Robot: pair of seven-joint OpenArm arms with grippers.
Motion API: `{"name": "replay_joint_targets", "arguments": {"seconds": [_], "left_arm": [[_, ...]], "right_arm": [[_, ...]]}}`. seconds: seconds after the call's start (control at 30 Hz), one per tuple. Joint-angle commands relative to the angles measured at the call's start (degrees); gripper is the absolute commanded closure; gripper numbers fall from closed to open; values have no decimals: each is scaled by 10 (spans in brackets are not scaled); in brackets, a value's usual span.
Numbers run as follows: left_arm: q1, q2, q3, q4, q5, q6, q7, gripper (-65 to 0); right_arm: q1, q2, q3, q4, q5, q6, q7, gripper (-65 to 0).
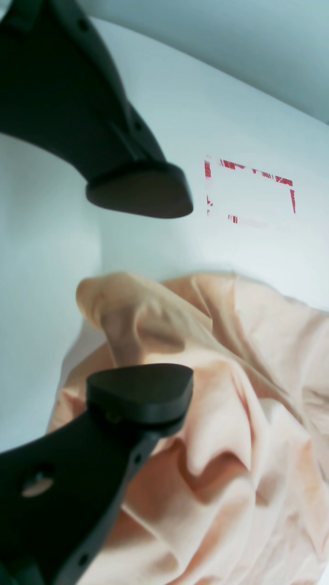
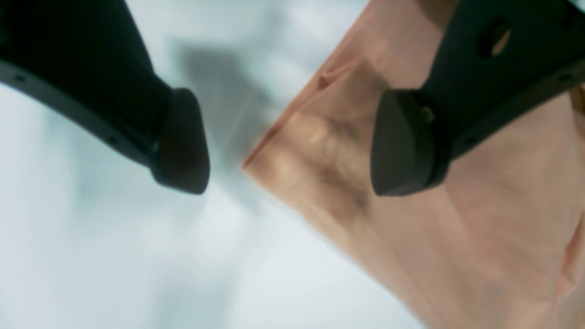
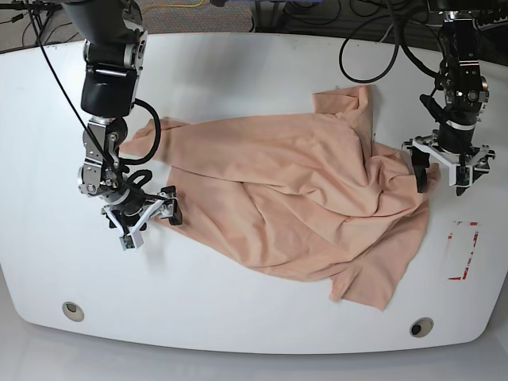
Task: Fold the T-shirt properly
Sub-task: 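Grasp the shirt edge with the right gripper and the opposite corner with the left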
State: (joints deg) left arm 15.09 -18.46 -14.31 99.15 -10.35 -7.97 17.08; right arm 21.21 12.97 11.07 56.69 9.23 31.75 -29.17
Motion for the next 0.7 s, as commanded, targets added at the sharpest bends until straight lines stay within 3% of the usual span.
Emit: {"name": "replay_joint_targets", "arguments": {"seconds": [0.0, 0.27, 0.67], "left_arm": [[-5, -8, -3, 9, -2, 1, -16, -458], [-5, -8, -3, 8, -2, 1, -16, -458], [-5, -8, -4, 7, -2, 1, -16, -458]], "right_arm": [[17, 17, -2, -16, 7, 3, 23, -520], [12, 15, -8, -38, 8, 3, 36, -518], [7, -26, -13, -36, 8, 3, 35, -517]]}}
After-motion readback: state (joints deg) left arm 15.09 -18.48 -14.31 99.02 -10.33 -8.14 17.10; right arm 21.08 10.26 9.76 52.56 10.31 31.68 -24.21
